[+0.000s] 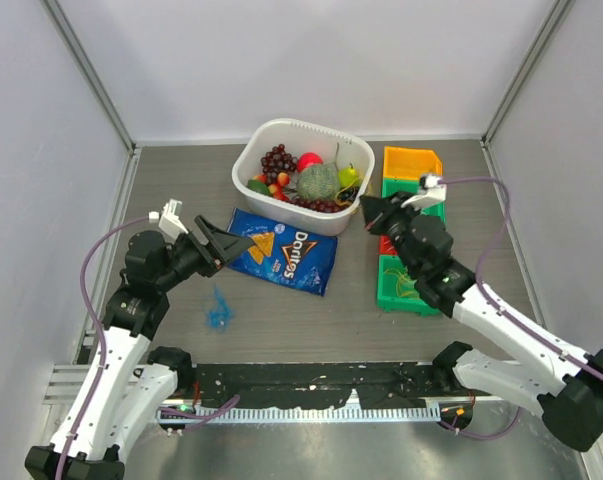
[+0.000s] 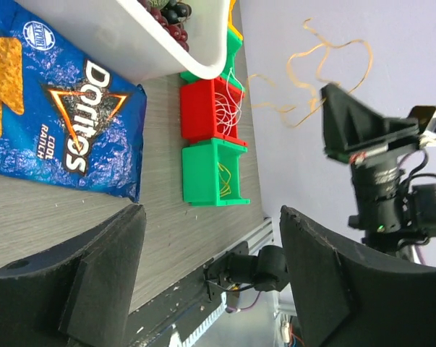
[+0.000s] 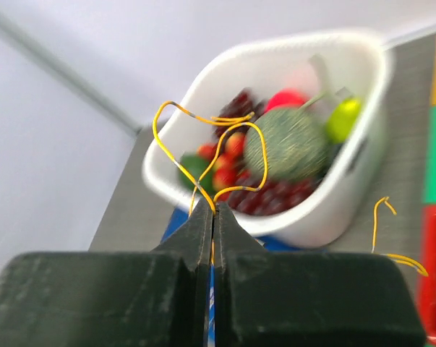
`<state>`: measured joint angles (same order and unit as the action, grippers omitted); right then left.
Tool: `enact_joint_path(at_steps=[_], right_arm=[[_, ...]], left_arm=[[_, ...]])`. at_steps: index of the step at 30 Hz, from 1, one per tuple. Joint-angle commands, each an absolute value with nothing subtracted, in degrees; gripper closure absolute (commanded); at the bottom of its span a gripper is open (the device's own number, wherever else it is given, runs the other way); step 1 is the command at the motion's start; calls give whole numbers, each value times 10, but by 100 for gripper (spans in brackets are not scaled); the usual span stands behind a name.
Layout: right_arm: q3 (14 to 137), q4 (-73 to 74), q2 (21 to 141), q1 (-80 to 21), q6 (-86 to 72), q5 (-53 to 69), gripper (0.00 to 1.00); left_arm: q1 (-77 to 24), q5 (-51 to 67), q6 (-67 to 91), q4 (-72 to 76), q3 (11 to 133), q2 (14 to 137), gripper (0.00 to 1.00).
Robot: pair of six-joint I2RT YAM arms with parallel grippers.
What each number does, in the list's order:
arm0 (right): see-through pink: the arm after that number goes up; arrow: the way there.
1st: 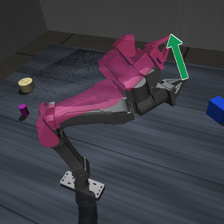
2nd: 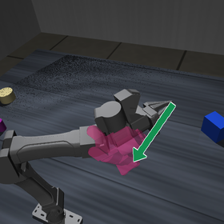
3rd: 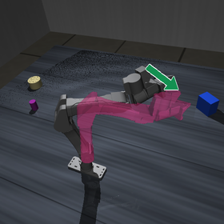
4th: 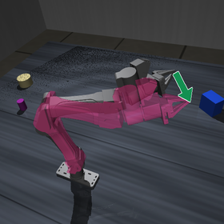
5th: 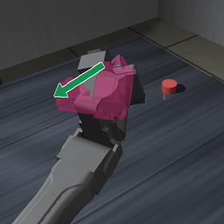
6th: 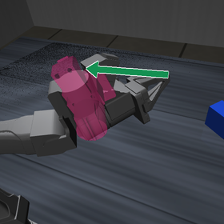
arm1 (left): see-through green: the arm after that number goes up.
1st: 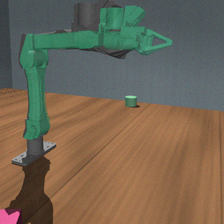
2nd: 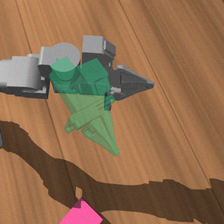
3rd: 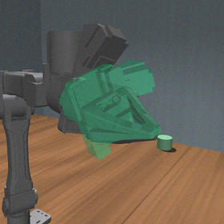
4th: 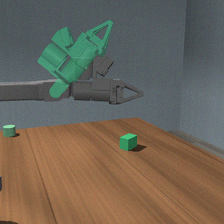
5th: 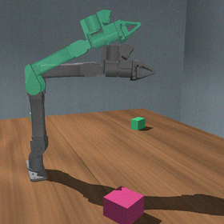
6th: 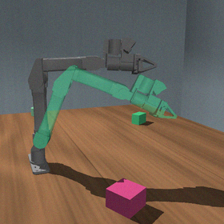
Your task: Untangle the cables
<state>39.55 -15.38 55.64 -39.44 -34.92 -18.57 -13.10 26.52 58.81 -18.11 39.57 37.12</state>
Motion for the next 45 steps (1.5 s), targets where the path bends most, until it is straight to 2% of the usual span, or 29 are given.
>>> enact_joint_path(at_steps=[1,4,8,14,24,27,36,40,45], right_arm=[[472,-67,575,-300,-323,-258,99],[505,-73,612,-217,-326,-244,99],[561,-24,664,-160,-345,-221,99],[538,60,629,-158,-343,-166,99],[433,222,412,-158,-338,-150,99],[389,218,400,-158,-375,-139,99],[306,178,442,-158,-480,21,99],[279,184,428,-158,-492,24,99],[283,235,386,-158,-482,-31,99]], left_arm=[[-129,268,565,-167,416,382,21],[-129,272,567,-163,407,379,21],[-129,282,561,-184,411,373,20],[-129,286,548,-203,402,354,20],[-149,298,557,-129,393,402,20],[-151,305,575,-96,388,421,20],[-153,300,575,-119,374,405,20],[-152,293,573,-122,365,403,20],[-152,294,570,-117,363,411,20]])
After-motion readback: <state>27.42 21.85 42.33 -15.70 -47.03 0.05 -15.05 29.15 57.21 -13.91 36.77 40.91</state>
